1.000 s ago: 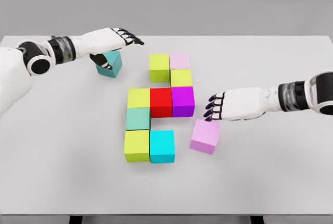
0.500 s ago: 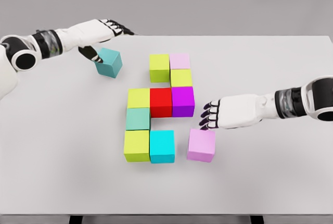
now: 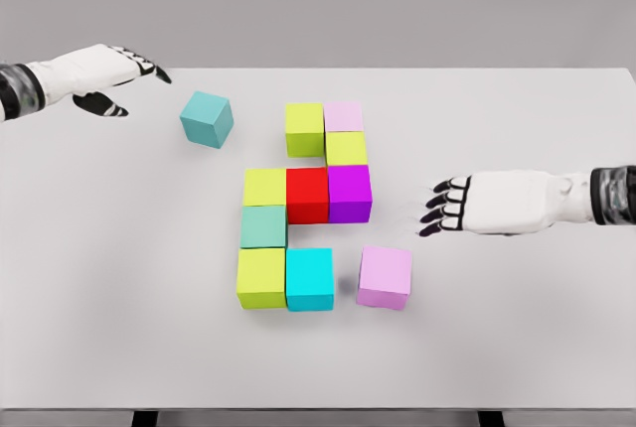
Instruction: Assemble the squares on the desktop into the number 2
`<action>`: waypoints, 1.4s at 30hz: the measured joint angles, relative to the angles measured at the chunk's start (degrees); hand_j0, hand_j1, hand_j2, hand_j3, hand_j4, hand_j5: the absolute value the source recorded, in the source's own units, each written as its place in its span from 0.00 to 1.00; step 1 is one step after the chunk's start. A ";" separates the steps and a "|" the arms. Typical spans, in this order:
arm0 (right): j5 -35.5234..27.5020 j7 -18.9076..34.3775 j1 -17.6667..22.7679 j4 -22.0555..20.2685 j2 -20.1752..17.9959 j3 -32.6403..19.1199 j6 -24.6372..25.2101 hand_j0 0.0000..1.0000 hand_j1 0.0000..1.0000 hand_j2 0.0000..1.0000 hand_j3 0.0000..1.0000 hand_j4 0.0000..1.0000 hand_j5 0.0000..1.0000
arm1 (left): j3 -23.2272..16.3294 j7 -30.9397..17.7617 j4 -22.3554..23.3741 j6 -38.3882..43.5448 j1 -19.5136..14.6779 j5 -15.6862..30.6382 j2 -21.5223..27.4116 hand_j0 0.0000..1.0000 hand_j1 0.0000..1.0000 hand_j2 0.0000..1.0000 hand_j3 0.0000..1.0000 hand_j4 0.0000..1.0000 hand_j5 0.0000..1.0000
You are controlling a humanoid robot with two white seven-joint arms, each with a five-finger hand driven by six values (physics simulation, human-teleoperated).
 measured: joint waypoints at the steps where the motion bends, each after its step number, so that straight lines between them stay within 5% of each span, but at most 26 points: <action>1: 0.05 -0.13 0.00 -1.07 -1.30 0.17 0.00 0.95 0.95 0.95 0.95 0.95 0.95 | -0.08 -0.02 -0.07 0.00 0.00 -0.10 0.08 0.67 0.67 0.67 0.67 0.67 0.67; 9: 0.51 -1.45 0.09 -3.91 -5.54 2.43 0.00 0.67 0.67 0.67 0.67 0.67 0.67 | -1.81 -0.14 -1.24 0.00 0.00 -0.72 0.88 0.69 0.69 0.69 0.69 0.69 0.69; 15: 0.65 -2.00 0.35 -4.11 -5.53 3.08 0.01 0.67 0.67 0.67 0.67 0.67 0.67 | -3.62 -0.54 -2.26 0.00 -0.09 -1.34 0.84 0.71 0.71 0.71 0.71 0.71 0.71; 29: 2.01 -2.17 2.55 -1.55 1.13 3.58 0.01 0.68 0.68 0.68 0.68 0.68 0.68 | -4.26 -0.94 -6.82 0.00 0.35 -2.38 0.29 0.71 0.71 0.71 0.71 0.71 0.71; 30: 2.00 -2.19 2.55 -1.43 1.39 3.59 0.01 0.70 0.70 0.70 0.70 0.70 0.70 | -4.27 -0.95 -7.14 0.00 0.44 -2.39 0.31 0.71 0.71 0.71 0.71 0.71 0.71; 31: 1.99 -2.18 2.55 -1.39 1.59 3.60 0.01 0.85 0.85 0.85 0.85 0.85 0.85 | -4.27 -0.96 -7.43 0.00 0.44 -2.40 0.32 0.71 0.71 0.71 0.71 0.71 0.71; 32: 1.96 -2.17 2.64 -1.44 1.74 3.60 0.01 0.90 0.90 0.90 0.90 0.90 0.90 | -4.28 -0.98 -7.66 0.00 0.44 -2.38 0.33 0.71 0.71 0.71 0.71 0.71 0.71; 42: 2.75 -2.17 3.08 -1.33 2.43 4.64 0.01 0.93 0.93 0.93 0.93 0.93 0.93 | -4.09 -1.04 -4.64 0.01 -0.26 -2.45 0.51 0.71 0.71 0.71 0.71 0.71 0.71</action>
